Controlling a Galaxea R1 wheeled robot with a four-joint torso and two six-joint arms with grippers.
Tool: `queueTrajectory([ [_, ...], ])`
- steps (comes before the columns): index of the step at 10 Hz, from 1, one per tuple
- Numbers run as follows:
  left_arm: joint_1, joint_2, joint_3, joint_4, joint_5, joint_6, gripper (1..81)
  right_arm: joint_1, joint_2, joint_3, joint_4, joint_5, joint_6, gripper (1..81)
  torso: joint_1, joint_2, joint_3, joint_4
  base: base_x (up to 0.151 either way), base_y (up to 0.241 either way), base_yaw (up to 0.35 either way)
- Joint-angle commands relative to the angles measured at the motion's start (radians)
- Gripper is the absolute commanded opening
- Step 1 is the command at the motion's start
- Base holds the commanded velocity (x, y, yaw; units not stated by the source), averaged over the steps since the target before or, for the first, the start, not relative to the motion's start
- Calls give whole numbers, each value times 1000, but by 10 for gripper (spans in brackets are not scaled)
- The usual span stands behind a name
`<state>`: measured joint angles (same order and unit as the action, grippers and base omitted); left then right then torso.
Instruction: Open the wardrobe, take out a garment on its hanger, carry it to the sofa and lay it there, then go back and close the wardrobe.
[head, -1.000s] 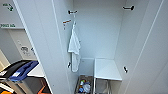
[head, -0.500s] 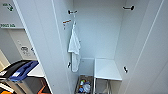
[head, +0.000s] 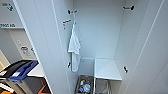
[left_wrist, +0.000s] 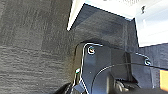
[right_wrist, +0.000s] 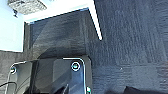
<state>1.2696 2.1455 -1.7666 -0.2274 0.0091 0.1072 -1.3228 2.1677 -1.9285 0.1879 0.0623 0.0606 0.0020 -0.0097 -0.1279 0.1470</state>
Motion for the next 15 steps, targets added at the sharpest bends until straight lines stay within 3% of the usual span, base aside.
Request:
queueTrajectory([
  [1, -205, -241, 143, -169, 63, -3, 811, 167, -191, 100, 13, -41, 152, 811, 0, 0, 0, 0, 0, 0, 0],
  [3, -328, -356, 193, -245, 107, -12, 811, 251, -283, 169, 12, -42, 250, 811, 0, 0, 0, 0, 0, 0, 0],
  [6, -598, -403, 146, -314, 326, -14, 811, 401, -370, 206, 10, -59, 358, 811, 0, 0, -1, 0, 0, 0, 0],
  [9, -846, -381, -17, -381, 547, -15, 811, 533, -401, 175, 10, -146, 445, 811, 1, 1, -2, 0, 0, 0, 0],
  [12, -1002, -328, -194, -383, 716, -15, 811, 673, -398, 165, 12, -257, 461, 811, 2, 2, -2, 0, 0, 0, 0],
  [15, -1023, -165, -278, -368, 759, -64, 811, 708, -352, 240, 12, -305, 464, 811, 2, 2, -3, 0, 0, 0, 0],
])
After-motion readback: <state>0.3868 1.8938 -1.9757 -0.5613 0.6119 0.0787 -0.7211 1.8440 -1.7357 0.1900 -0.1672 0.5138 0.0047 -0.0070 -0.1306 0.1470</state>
